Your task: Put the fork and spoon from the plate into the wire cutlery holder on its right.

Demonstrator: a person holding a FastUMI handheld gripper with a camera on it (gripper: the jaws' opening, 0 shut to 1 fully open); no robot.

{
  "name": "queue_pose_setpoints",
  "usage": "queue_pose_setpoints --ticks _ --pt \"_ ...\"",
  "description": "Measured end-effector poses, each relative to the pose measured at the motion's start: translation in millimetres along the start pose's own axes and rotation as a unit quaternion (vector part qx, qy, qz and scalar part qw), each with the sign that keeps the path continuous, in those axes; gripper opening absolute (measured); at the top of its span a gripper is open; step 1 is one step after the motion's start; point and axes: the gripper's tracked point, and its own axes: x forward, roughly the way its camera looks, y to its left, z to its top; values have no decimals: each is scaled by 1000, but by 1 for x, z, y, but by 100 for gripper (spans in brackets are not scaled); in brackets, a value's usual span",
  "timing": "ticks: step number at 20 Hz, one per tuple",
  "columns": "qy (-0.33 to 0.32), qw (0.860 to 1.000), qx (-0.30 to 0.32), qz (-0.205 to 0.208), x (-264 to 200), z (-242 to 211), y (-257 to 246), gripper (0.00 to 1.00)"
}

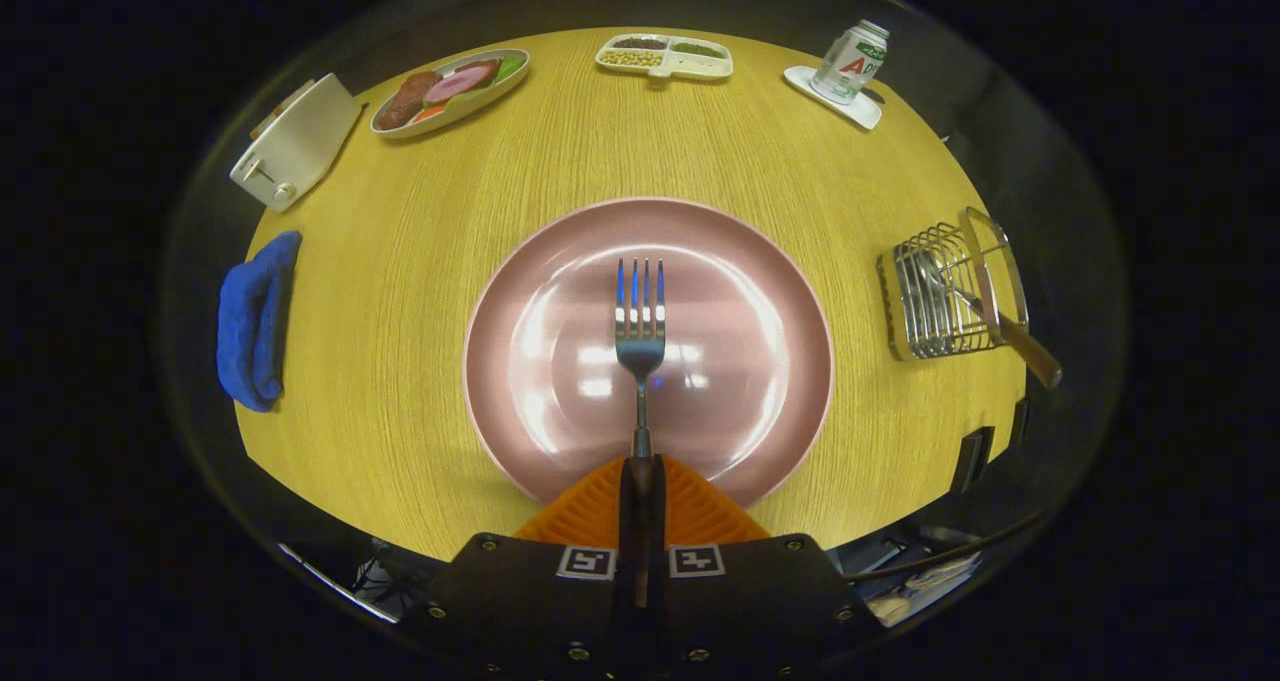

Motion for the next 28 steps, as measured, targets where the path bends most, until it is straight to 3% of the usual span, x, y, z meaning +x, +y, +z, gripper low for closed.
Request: queue_pose_setpoints --ticks 10,28 --pt "-35 995 29 -85 -57 38 -76 5" --pt "0 982 120 -148 -82 24 -203 5"
